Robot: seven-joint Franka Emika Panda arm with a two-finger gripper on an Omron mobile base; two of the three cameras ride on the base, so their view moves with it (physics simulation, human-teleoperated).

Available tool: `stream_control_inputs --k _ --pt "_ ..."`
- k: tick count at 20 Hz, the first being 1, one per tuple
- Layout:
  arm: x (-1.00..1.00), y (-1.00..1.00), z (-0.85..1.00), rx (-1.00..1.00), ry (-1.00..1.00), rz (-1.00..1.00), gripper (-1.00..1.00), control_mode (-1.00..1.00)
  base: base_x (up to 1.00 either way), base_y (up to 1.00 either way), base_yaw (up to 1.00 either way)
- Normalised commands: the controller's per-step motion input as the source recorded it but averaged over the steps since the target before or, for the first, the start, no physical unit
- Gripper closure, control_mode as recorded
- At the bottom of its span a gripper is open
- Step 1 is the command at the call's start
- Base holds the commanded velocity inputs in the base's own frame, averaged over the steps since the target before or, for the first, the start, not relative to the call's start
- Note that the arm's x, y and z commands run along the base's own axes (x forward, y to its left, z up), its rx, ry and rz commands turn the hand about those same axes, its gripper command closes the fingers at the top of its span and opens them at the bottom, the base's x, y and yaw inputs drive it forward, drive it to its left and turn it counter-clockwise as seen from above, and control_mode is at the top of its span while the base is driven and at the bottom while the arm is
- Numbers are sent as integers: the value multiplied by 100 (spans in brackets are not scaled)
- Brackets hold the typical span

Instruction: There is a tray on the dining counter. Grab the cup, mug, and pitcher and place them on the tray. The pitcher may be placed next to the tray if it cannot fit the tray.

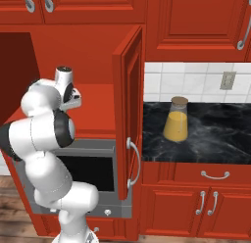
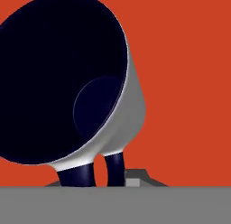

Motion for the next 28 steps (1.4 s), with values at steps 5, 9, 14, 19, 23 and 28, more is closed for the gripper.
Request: stream_control_inputs --k 5,9,14,19,23,28 --pt "-84 -17 -7 1 -11 0 100 -100 0 0 0" --pt "-98 -44 0 3 -19 0 100 -100 0 0 0" --pt "-99 -53 13 6 -18 0 100 -100 0 0 0" --pt "-86 -34 47 8 -7 0 100 -100 0 0 0" --pt "-66 -13 81 7 0 0 100 -100 0 0 0" --pt "-55 -3 93 4 0 0 100 -100 0 0 0"
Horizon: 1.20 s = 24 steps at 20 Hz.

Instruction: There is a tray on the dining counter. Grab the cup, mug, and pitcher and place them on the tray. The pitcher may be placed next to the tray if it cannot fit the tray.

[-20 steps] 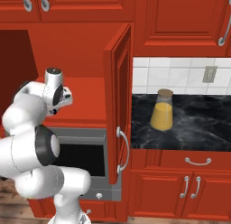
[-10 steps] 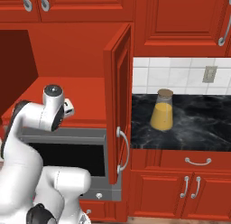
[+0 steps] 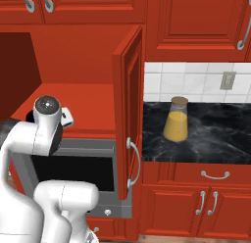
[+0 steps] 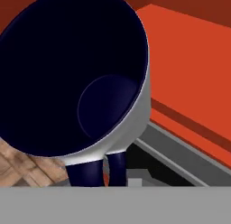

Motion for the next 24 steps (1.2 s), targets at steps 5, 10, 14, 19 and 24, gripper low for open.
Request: stream_control_inputs --k 5,10,14,19,24 --pt "-35 0 87 0 0 0 100 -100 0 0 0" --pt "-28 -8 69 0 5 -1 100 -100 0 0 0" --pt "-33 -22 29 0 7 -2 100 -100 0 0 0" --pt "-31 -11 0 0 2 -3 100 -100 0 0 0" --pt "0 0 0 0 0 0 100 100 -71 -8 -11"
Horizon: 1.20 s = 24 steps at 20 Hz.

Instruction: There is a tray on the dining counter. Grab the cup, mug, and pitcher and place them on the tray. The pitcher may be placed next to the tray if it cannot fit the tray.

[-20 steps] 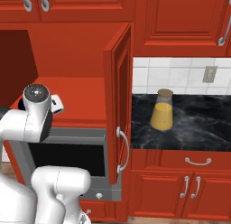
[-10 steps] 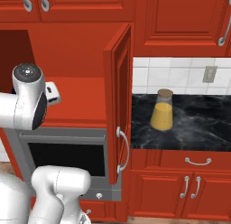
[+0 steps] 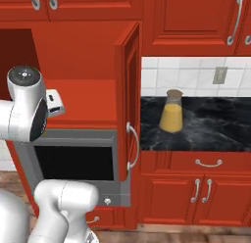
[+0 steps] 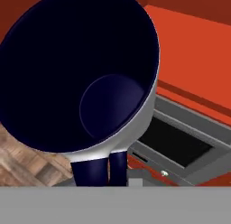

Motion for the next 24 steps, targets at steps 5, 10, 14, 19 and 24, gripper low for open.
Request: stream_control_inputs --k 5,10,14,19,24 --pt "0 0 0 0 0 0 100 100 -100 -7 -16" --pt "0 0 0 0 0 0 100 100 -99 -3 -27" --pt "0 0 0 0 0 0 100 100 -55 0 -70" --pt "0 0 0 0 0 0 100 100 -19 0 -95" --pt "0 0 0 0 0 0 100 100 -23 0 -91"
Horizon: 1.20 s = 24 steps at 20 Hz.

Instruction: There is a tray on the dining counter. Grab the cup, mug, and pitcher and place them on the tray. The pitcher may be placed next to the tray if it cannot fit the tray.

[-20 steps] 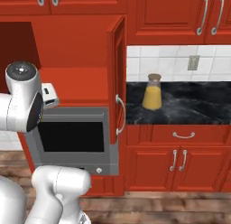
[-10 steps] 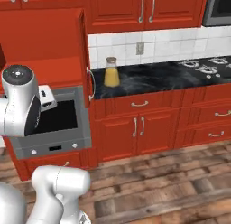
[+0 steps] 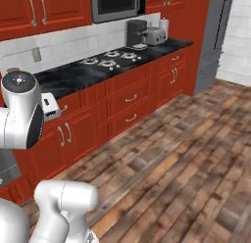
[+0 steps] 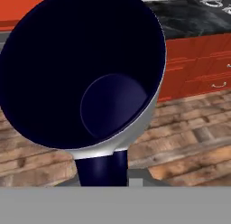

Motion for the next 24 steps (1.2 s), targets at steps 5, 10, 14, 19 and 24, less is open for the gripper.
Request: stream_control_inputs --k 5,10,14,19,24 --pt "0 0 0 0 0 0 100 100 -29 0 -88" --pt "0 0 0 0 0 0 100 100 -35 0 -85" --pt "0 0 0 0 0 0 100 100 -48 -15 -75" --pt "0 0 0 0 0 0 100 100 -81 -62 -28" --pt "0 0 0 0 0 0 100 100 -74 -89 -9"
